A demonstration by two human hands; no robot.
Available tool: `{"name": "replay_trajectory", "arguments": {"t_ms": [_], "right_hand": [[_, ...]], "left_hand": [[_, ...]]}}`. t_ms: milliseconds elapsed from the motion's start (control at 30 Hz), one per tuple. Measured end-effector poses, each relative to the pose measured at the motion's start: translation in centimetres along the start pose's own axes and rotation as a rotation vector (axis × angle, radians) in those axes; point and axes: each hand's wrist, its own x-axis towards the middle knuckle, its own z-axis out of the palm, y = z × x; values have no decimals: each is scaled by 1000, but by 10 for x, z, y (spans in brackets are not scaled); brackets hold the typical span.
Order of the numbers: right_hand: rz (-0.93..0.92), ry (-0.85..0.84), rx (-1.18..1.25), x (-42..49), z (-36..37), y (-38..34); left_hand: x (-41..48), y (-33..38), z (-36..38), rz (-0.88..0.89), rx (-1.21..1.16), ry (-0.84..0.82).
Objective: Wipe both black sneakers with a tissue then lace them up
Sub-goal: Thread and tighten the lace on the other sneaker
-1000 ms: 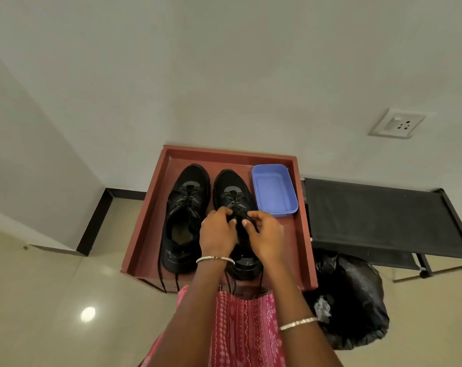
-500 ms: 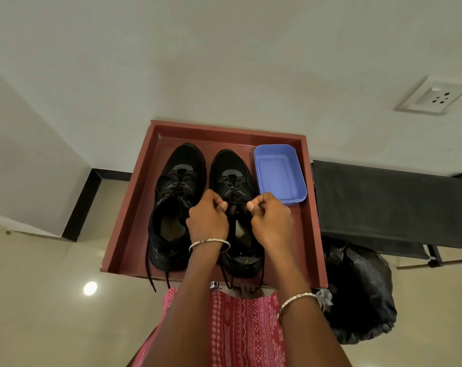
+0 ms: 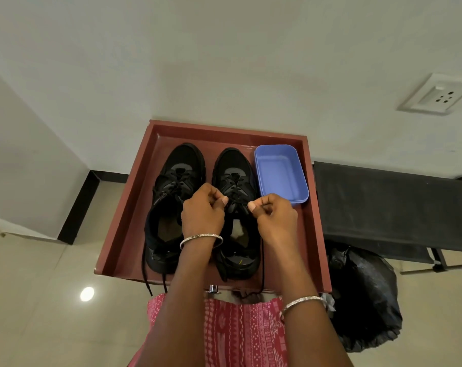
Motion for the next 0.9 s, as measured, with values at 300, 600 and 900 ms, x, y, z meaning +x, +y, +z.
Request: {"name": "replay_trajectory", "arguments": {"t_ms": [300,600,900], "right_hand": [[30,-328,177,-11,-40,-17],[323,-199,1033,4,0,-29],[438,-46,1138,7,10,-28]], "left_hand": [[-2,0,-19,-116,-455,-240],[13,19,4,-534,-1185,-176],[12,17,14,-526,-1189,-152]]}}
